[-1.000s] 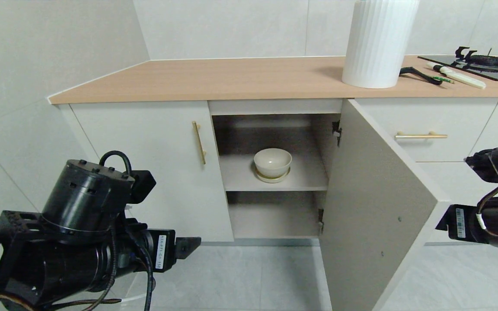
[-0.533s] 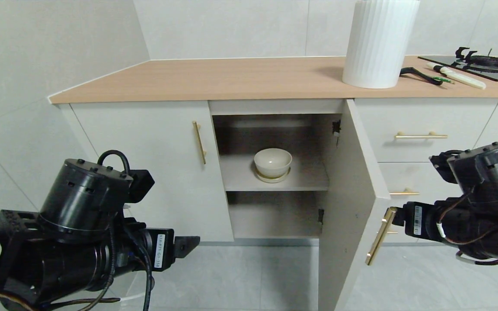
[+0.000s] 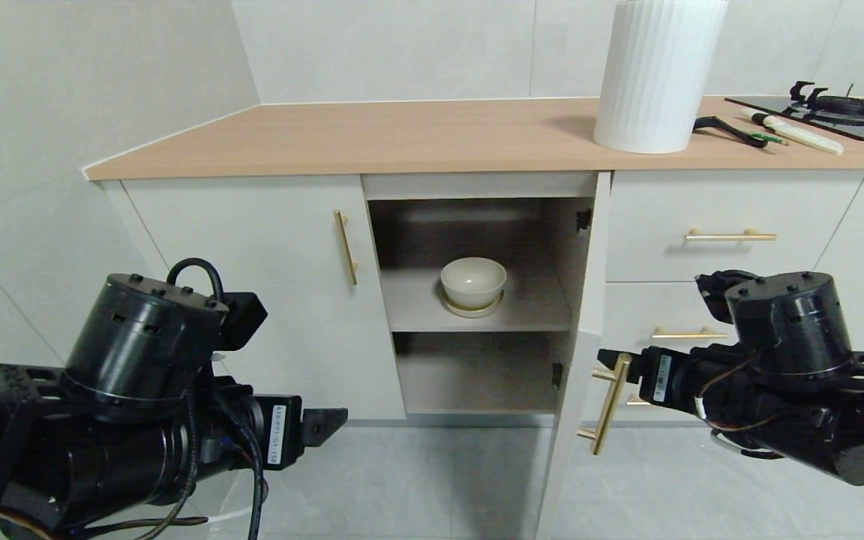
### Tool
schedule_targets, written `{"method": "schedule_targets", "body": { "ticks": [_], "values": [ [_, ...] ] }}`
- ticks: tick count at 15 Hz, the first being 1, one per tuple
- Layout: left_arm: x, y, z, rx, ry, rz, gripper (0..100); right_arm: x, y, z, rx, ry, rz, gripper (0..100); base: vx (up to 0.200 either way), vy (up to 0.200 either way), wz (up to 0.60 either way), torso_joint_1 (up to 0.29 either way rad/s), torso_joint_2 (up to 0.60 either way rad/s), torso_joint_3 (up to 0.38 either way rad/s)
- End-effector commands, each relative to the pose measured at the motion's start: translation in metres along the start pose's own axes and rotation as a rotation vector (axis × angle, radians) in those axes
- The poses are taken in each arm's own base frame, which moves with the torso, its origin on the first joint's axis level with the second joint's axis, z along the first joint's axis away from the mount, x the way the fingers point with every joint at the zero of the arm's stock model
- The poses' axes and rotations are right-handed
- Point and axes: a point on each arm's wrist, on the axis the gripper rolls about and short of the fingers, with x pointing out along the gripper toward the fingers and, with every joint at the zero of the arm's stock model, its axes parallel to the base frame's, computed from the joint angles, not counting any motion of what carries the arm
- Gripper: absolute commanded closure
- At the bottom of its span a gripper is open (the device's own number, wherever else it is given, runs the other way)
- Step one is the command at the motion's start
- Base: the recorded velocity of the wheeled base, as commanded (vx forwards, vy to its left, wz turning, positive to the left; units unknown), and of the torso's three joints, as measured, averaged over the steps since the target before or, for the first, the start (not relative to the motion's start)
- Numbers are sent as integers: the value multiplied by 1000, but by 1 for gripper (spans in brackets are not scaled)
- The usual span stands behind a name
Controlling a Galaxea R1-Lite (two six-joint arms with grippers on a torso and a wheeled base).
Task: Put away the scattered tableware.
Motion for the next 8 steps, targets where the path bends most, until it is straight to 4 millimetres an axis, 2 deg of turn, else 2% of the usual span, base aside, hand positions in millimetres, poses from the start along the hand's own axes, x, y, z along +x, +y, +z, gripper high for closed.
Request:
{"method": "schedule_targets", "body": {
  "ticks": [1,5,8],
  "values": [
    [-2,1,1,-5,-13,2,0,12,3,-5,-49,37,19,0,0,0,0,0,0,0],
    [-8,3,5,-18,-57,8,0,38,19,11,-189,31,105,0,0,0,0,0,0,0],
    [-19,4,8,-24,-96,-5,0,63,28,11,-206,38,103,0,0,0,0,0,0,0]
  ]
}}
